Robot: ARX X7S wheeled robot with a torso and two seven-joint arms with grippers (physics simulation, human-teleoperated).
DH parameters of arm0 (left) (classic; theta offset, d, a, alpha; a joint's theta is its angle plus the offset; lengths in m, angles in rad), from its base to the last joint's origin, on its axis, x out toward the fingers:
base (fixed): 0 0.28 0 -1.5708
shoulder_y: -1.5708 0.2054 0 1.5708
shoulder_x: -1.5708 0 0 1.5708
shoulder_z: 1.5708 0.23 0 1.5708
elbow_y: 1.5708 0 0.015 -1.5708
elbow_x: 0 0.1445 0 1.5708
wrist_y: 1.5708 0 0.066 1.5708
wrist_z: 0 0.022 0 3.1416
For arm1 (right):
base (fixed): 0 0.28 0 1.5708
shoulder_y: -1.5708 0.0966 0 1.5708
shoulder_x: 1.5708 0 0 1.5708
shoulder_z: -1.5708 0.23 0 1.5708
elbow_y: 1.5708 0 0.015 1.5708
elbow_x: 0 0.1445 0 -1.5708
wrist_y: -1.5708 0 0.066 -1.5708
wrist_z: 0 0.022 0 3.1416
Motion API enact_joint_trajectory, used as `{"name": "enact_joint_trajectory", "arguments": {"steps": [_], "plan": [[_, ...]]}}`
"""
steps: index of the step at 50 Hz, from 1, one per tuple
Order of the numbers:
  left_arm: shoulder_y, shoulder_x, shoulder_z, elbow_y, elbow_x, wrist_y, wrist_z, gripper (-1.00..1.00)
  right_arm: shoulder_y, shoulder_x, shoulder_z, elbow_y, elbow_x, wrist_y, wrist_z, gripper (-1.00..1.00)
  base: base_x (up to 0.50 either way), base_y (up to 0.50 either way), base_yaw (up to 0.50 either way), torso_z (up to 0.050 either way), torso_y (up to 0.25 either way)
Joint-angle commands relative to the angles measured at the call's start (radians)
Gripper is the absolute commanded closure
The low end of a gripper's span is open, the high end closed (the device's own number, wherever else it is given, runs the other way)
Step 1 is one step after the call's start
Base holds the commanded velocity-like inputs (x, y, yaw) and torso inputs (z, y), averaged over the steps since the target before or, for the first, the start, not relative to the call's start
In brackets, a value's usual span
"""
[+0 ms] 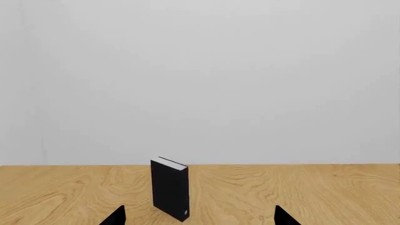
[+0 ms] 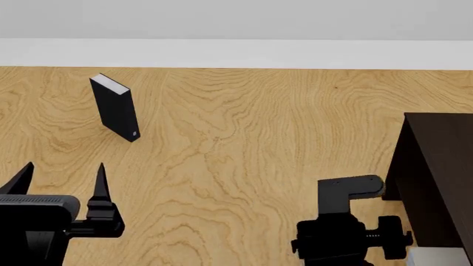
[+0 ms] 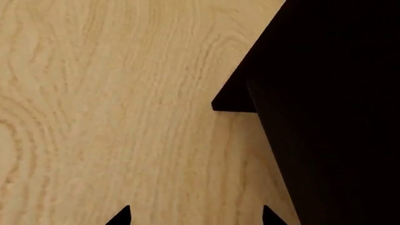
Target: Pick up the book on the right and place it on the cabinet shelf.
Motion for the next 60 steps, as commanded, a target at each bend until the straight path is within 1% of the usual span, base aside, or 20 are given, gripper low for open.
{"name": "enact_joint_trajectory", "arguments": {"steps": [1,31,41,60], "plan": [[0.001,-0.004,0.002,0.010,-0.004,-0.001,-0.002,-1.00,-0.001,0.018,0.084,0.000,-0.028,0.062,-0.007,-1.00,0.00,0.00,0.00,0.000,0.000],[0.000,-0.006,0.008,0.006,-0.012,0.004,-0.004,-1.00,-0.027,0.033,0.135,0.000,-0.051,0.137,-0.021,-1.00,0.00,0.00,0.00,0.000,0.000],[0.003,-0.010,0.008,0.014,-0.016,0.002,-0.008,-1.00,-0.044,0.041,0.149,-0.001,-0.045,0.148,-0.033,-1.00,0.00,0.00,0.00,0.000,0.000],[0.004,-0.014,0.014,0.019,-0.017,0.000,-0.013,-1.00,-0.060,0.078,0.182,-0.025,-0.037,0.153,-0.008,-1.00,0.00,0.00,0.00,0.000,0.000]]}}
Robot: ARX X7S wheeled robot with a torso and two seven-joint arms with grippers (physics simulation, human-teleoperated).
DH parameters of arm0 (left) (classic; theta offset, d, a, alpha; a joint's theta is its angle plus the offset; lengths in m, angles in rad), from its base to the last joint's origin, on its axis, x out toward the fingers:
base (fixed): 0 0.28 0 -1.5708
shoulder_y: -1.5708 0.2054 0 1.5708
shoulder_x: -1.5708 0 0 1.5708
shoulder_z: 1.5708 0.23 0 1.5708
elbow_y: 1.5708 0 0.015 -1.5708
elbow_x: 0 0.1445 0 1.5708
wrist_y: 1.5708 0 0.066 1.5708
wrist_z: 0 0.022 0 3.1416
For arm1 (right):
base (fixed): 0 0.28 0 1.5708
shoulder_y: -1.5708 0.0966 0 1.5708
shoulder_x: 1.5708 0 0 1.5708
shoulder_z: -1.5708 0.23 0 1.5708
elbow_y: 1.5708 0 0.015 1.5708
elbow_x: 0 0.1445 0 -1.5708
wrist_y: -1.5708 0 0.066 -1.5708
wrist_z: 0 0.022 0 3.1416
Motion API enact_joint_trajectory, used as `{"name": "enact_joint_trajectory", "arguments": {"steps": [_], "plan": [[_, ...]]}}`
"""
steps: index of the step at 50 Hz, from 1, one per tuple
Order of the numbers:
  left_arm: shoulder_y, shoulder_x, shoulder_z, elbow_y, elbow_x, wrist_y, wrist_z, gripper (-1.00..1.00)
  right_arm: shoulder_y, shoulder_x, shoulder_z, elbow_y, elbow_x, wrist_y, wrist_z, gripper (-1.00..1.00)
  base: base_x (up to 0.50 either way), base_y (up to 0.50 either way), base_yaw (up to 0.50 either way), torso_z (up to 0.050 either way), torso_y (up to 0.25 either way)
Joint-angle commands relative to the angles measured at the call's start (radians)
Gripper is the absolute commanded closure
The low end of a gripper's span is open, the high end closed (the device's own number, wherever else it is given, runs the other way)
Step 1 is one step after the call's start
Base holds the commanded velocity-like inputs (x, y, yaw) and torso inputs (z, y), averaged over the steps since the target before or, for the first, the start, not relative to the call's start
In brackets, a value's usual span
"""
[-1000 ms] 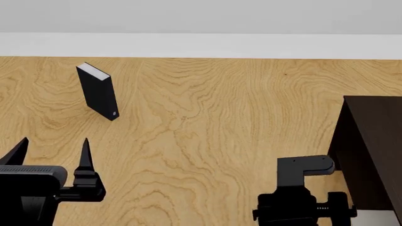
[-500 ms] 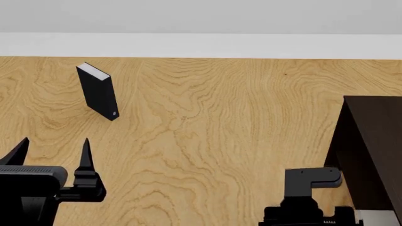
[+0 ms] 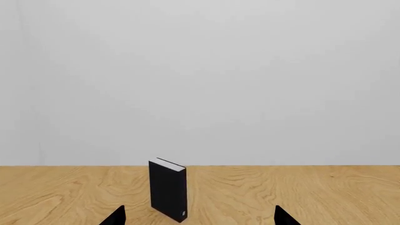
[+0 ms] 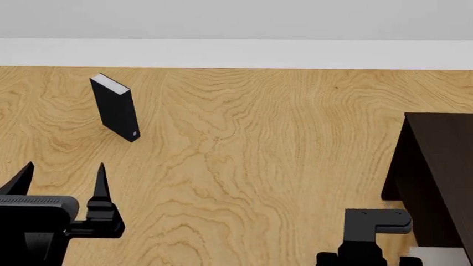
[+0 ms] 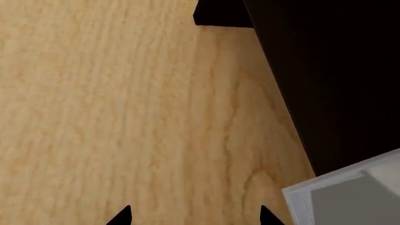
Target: Pick up the book on the right and place it on the cabinet shelf.
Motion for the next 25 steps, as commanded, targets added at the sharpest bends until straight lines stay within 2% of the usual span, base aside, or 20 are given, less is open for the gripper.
{"name": "enact_joint_trajectory", "arguments": {"steps": [1,8,21,25], "plan": [[0.001,-0.002,0.003,0.003,-0.001,0.000,-0.002,-1.00,-0.019,0.030,0.011,-0.037,-0.002,0.027,0.025,-1.00,0.00,0.00,0.00,0.000,0.000],[0.004,-0.004,0.007,0.004,0.000,0.002,-0.004,-1.00,-0.085,0.047,0.018,-0.231,0.003,0.140,0.048,-1.00,0.00,0.00,0.00,0.000,0.000],[0.001,-0.005,0.008,-0.001,-0.002,0.004,-0.005,-1.00,-0.092,0.066,0.024,-0.299,-0.006,0.136,0.104,-1.00,0.00,0.00,0.00,0.000,0.000],[-0.002,-0.005,0.007,-0.002,-0.004,0.003,-0.006,-1.00,-0.056,0.069,0.019,-0.223,-0.018,0.082,0.120,-1.00,0.00,0.00,0.00,0.000,0.000]]}}
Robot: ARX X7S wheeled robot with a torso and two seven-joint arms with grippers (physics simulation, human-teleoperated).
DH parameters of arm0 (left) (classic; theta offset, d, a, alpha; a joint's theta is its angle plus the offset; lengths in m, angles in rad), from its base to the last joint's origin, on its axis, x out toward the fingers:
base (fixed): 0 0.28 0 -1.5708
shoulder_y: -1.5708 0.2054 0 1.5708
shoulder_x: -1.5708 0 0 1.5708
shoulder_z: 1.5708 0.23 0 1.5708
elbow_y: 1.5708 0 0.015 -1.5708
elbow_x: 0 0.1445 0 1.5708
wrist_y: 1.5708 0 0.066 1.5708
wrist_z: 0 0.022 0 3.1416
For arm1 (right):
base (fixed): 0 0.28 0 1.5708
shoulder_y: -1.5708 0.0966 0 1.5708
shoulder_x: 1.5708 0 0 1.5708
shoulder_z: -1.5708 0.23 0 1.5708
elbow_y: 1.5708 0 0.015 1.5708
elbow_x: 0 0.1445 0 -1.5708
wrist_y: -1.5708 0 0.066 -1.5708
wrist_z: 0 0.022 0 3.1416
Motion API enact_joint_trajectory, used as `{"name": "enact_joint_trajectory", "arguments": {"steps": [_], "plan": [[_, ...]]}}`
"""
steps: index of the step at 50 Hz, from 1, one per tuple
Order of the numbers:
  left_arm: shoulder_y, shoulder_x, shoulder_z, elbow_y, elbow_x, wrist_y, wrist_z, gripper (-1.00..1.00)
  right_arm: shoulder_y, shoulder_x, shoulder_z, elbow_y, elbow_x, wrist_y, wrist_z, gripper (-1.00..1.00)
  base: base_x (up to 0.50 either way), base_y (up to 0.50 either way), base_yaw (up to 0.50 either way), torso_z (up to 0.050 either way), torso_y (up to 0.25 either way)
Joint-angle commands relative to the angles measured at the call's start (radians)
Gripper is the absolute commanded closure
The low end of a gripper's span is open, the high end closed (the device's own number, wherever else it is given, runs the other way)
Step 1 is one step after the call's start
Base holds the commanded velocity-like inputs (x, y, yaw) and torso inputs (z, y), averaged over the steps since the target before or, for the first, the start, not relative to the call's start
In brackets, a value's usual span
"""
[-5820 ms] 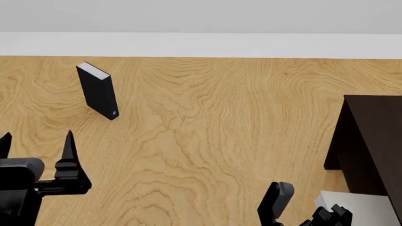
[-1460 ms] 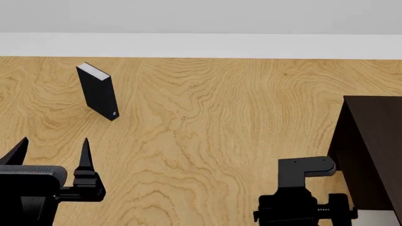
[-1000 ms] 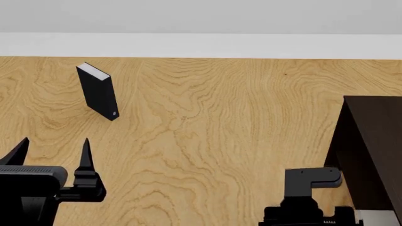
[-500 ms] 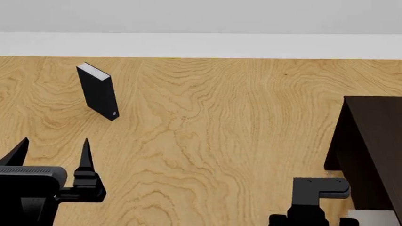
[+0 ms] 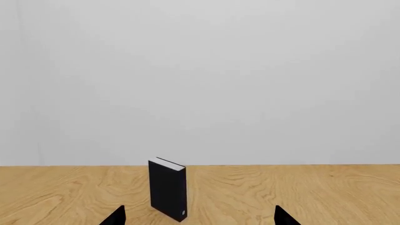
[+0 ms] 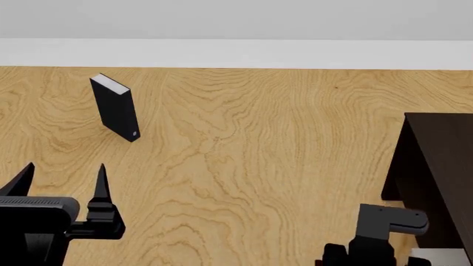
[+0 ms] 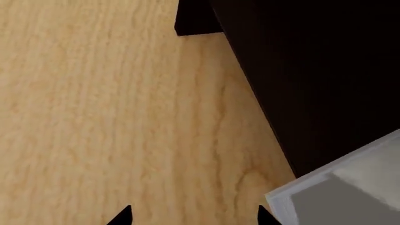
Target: Pick up the book on the right and place it on the cabinet shelf.
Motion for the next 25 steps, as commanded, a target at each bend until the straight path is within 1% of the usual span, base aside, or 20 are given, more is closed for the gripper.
{"name": "enact_joint_trajectory", "arguments": {"steps": [1,4,13,25], "plan": [[-0.004,0.001,0.002,-0.011,0.000,0.007,0.000,-1.00,0.031,0.037,-0.036,0.026,-0.100,-0.032,0.100,-1.00,0.00,0.00,0.00,0.000,0.000],[-0.003,-0.001,0.003,-0.003,-0.002,0.000,-0.002,-1.00,0.042,0.039,-0.040,0.046,-0.107,-0.045,0.116,-1.00,0.00,0.00,0.00,0.000,0.000],[-0.005,-0.001,0.004,-0.005,-0.005,-0.001,-0.004,-1.00,0.134,0.029,-0.073,0.241,-0.142,-0.154,0.146,-1.00,0.00,0.00,0.00,0.000,0.000],[-0.009,-0.002,0.005,-0.014,-0.007,0.003,-0.003,-1.00,0.136,0.024,-0.085,0.244,-0.147,-0.141,0.173,-1.00,0.00,0.00,0.00,0.000,0.000]]}}
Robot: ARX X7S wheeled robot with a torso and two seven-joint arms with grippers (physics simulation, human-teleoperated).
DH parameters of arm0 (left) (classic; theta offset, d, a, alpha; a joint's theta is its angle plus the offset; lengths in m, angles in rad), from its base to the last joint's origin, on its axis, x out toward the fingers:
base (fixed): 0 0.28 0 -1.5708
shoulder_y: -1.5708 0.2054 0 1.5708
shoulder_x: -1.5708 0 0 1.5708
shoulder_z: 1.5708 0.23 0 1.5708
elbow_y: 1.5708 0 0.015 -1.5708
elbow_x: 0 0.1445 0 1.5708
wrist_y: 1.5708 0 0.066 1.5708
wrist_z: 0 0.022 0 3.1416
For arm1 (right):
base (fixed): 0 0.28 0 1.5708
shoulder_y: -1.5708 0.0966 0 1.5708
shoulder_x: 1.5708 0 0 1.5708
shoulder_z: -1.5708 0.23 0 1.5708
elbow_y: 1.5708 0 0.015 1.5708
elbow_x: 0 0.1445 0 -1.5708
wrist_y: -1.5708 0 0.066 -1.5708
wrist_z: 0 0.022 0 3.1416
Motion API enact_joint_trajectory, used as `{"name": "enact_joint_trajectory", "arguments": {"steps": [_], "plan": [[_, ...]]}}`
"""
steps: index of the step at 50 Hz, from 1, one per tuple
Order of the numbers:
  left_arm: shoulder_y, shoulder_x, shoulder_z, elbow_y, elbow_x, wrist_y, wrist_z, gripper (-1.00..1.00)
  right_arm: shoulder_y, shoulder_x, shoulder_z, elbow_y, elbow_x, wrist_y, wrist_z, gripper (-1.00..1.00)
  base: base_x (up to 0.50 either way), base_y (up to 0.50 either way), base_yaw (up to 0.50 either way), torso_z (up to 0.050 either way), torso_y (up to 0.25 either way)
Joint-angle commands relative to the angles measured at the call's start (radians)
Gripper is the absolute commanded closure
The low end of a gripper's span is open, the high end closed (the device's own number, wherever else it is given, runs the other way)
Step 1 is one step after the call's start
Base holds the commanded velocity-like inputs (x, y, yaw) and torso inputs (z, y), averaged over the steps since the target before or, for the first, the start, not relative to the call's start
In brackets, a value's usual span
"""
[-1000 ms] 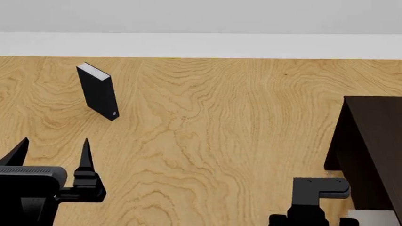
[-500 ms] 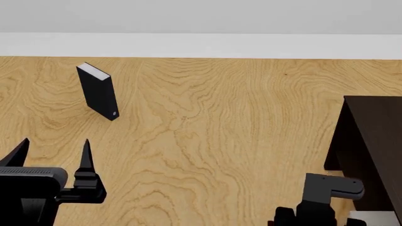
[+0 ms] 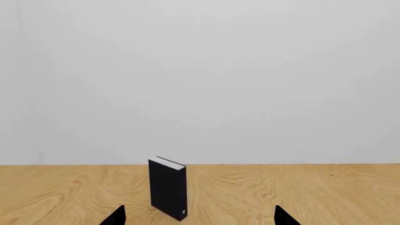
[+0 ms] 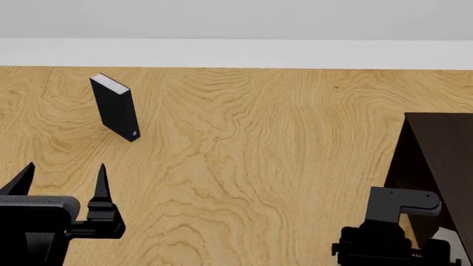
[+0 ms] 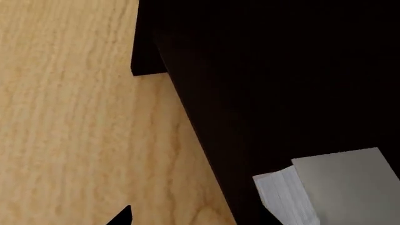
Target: Pick up the book on the right and place it on the cabinet shelf.
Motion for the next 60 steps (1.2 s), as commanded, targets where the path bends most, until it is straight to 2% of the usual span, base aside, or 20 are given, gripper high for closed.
{"name": "enact_joint_trajectory", "arguments": {"steps": [1,15,22,49,51,60], "plan": [[-0.004,0.000,0.002,-0.006,-0.002,0.001,-0.001,-1.00,0.020,0.014,-0.032,0.052,-0.123,0.001,0.072,-1.00,0.00,0.00,0.00,0.000,0.000],[0.000,-0.007,0.002,0.012,-0.007,-0.007,-0.009,-1.00,-0.011,-0.022,-0.058,0.052,-0.123,-0.034,0.009,-1.00,0.00,0.00,0.00,0.000,0.000],[0.001,-0.008,0.002,0.011,-0.008,-0.004,-0.010,-1.00,-0.028,-0.057,-0.086,0.052,-0.121,-0.097,-0.109,-1.00,0.00,0.00,0.00,0.000,0.000],[0.003,-0.016,0.004,0.023,-0.014,-0.008,-0.017,-1.00,0.001,-0.097,-0.106,0.048,-0.098,-0.175,-0.161,-1.00,0.00,0.00,0.00,0.000,0.000],[0.004,-0.017,0.003,0.026,-0.014,-0.009,-0.019,-1.00,-0.009,-0.096,-0.096,0.016,-0.085,-0.178,-0.169,-1.00,0.00,0.00,0.00,0.000,0.000],[0.005,-0.015,0.008,0.015,-0.014,-0.002,-0.016,-1.00,-0.157,-0.074,-0.077,-0.387,-0.051,0.013,-0.159,-1.00,0.00,0.00,0.00,0.000,0.000]]}}
